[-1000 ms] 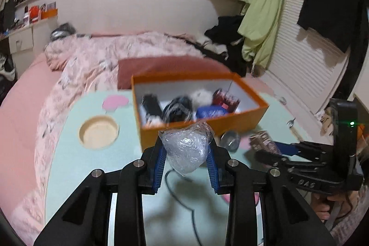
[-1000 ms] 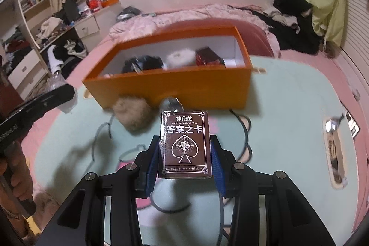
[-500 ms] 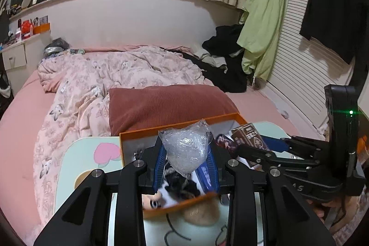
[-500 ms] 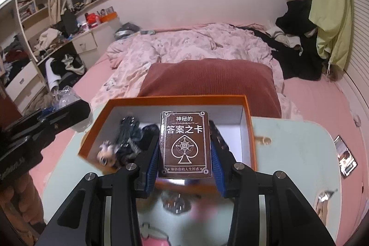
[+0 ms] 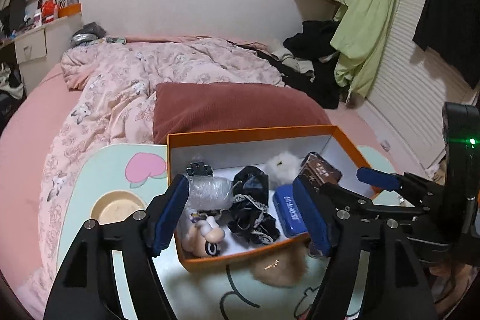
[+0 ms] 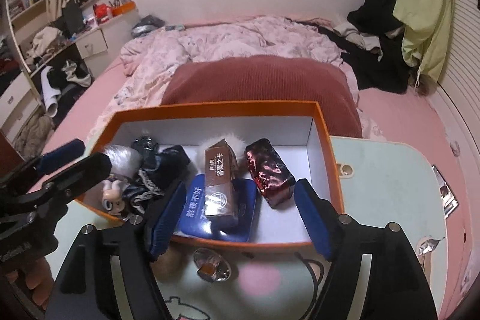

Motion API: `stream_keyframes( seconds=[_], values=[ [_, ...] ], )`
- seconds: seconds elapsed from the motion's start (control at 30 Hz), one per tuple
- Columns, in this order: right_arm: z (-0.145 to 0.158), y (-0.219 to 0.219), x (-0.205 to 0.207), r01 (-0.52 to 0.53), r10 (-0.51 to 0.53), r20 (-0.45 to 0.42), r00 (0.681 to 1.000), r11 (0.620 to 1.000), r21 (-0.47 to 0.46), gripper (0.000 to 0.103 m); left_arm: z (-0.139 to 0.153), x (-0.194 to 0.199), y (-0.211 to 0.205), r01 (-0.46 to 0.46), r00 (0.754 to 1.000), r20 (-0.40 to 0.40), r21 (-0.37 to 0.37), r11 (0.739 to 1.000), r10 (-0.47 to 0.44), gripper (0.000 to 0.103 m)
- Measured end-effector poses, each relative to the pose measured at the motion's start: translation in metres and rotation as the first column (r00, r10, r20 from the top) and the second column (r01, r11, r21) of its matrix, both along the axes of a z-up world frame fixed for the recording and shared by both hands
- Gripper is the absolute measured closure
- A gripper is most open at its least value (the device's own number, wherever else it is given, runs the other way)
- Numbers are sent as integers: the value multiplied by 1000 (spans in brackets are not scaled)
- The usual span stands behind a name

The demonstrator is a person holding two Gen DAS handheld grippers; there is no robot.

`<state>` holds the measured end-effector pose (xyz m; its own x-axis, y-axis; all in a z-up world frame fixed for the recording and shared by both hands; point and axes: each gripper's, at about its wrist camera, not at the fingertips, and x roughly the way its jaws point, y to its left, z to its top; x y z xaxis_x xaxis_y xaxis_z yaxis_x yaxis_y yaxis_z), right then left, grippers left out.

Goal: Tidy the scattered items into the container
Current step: 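Withdraw both open tools from the box back over the table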

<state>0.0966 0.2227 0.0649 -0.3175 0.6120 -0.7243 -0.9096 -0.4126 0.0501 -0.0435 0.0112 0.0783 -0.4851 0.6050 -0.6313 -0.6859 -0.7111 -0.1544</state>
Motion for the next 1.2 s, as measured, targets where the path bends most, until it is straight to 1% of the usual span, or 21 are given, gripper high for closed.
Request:
stream_keyframes(
  seconds=[0.03,0.1,0.17,0.27,0.37,0.43,0.5,0.57,0.6,0.63,0.67,0.7,0.77,0.93,1.2],
  values=[
    [3,-4,2,5,-5,-3,1000,1000,11,26,2,3,-3,-2,1000,2,9,1000,2,31],
    [9,-16,8,15,-15,-19,1000,999,30,17,5,8,-9,-1,1000,5,17,1000,1,30],
    [13,-27,15,15,-13,-42,999,999,33,14,5,18,-16,9,1000,11,18,1000,-9,25],
    [9,-47,27,12,-11,-55,998,1000,22,12,-1,35,-27,35,999,17,8,999,-36,24],
    [-6,-62,36,29,-30,-36,999,999,-15,10,-19,54,-34,61,997,42,-47,997,-59,22],
    [-22,-70,41,36,-38,-16,999,997,-66,10,-36,64,-34,76,995,73,-102,992,-69,22],
    [-37,-74,44,54,-54,5,999,993,-108,10,-53,68,-34,75,992,108,-128,989,-61,22],
    [-49,-76,47,73,-69,32,997,989,-132,10,-67,69,-33,75,987,150,-150,986,-52,22],
    [-54,-77,48,80,-74,50,996,987,-139,9,-71,69,-32,71,987,156,-164,984,-45,22],
    [-57,-78,48,88,-79,71,994,988,-131,7,-73,70,-32,61,988,150,-176,982,-35,22],
    [-60,-80,47,98,-87,102,991,988,-115,0,-73,72,-32,54,990,139,-181,982,-29,19],
    [-63,-82,46,110,-95,136,986,989,-104,0,-74,73,-32,50,991,132,-186,981,-25,16],
    [-65,-85,45,120,-105,152,983,989,-90,0,-76,77,-28,44,993,114,-216,975,-20,0],
    [-65,-85,52,155,-141,150,979,984,-86,0,-79,87,-21,24,998,64,-277,960,-6,0],
    [-66,-85,53,158,-144,148,978,984,-84,0,-79,87,-21,23,998,61,-279,960,-6,0]
  ],
)
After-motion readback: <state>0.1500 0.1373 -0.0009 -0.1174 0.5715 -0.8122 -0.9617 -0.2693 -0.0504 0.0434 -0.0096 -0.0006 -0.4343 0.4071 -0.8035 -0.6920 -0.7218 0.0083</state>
